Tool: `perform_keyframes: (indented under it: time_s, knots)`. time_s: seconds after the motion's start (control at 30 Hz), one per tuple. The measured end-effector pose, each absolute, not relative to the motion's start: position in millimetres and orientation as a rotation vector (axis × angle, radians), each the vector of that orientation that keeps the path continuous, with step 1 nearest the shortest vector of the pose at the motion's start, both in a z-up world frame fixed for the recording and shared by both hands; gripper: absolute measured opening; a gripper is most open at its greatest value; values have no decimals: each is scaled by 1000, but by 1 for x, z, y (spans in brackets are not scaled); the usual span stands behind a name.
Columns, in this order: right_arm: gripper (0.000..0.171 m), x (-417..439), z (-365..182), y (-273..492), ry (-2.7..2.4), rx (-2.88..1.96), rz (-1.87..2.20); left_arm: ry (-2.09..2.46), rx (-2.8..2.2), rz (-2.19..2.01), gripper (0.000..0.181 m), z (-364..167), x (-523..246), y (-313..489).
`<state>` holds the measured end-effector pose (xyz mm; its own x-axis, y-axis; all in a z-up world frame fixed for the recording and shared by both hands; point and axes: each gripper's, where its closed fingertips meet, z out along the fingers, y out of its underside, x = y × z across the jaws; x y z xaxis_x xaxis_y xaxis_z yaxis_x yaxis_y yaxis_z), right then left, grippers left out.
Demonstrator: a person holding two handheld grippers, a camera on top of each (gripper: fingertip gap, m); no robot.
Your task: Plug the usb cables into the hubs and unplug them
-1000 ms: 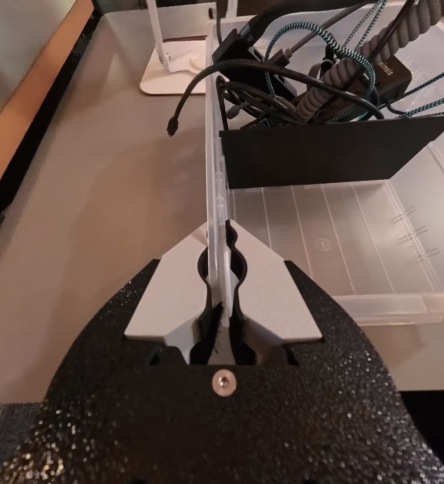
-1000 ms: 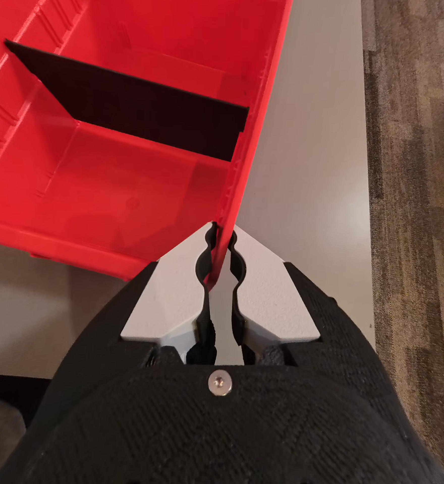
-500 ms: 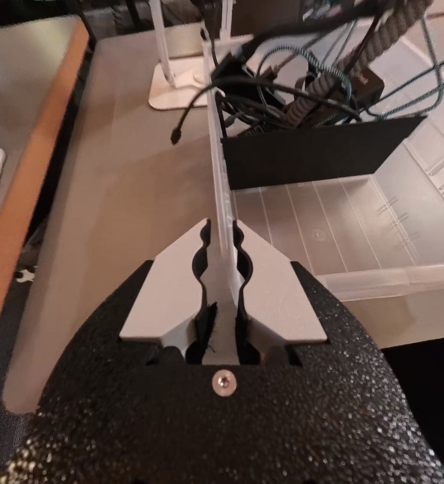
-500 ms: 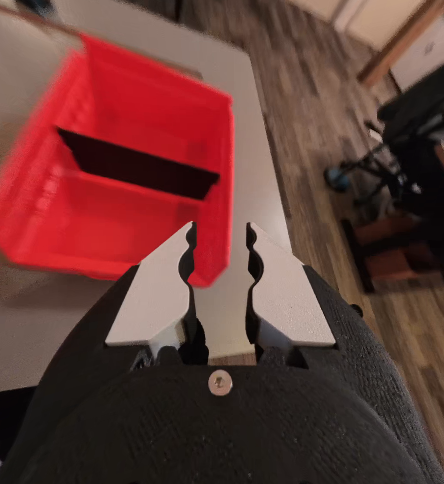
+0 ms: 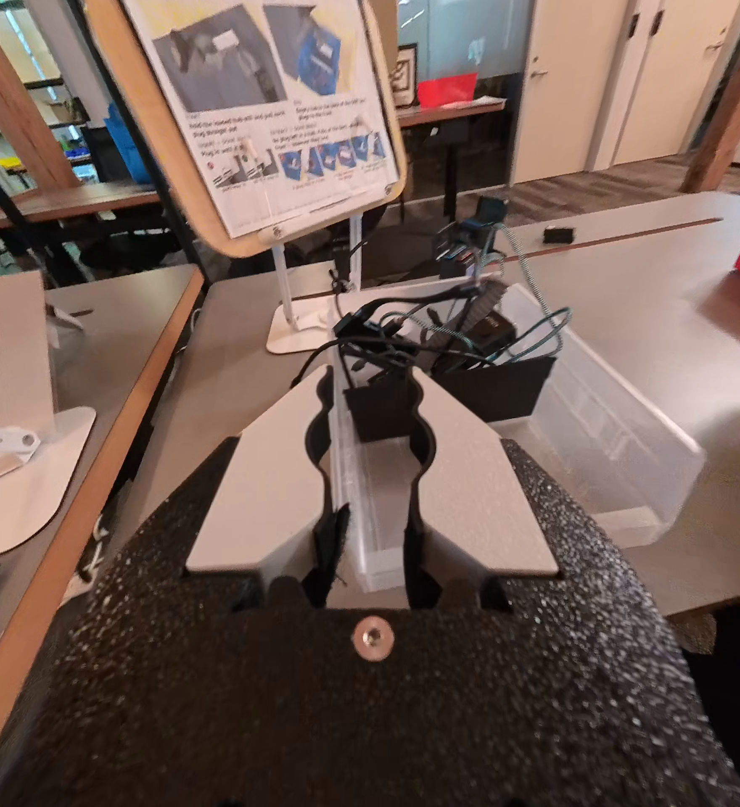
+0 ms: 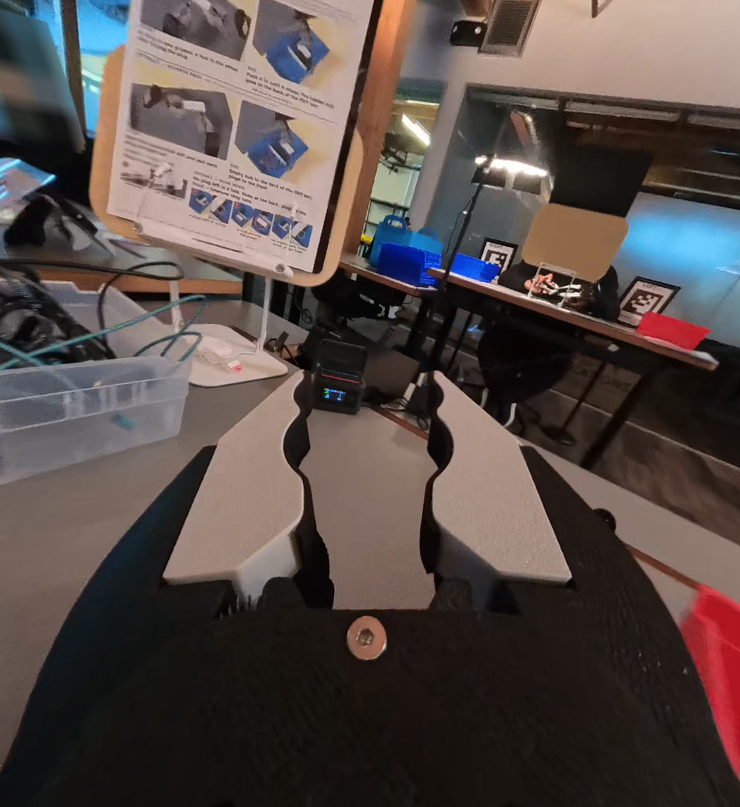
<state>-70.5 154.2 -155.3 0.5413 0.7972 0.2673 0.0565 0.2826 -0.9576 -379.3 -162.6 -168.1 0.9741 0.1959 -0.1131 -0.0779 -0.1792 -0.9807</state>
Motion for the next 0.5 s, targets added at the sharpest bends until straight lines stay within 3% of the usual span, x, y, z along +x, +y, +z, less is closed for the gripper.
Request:
perform_keyframes:
  time_s: [0.03,0.2,0.5]
  knots:
    - [51,-82,-167,165,-860,-1210,617,-66,-1720,221,30,-165,-371,-158]
    - [50,-100,-219,185,-817,-1199,616,57,-1744,144,30,-168,-329,-132]
    - [45,-103,-227,177,-907,-1137,604,238,-1798,226,31,-149,-321,-76]
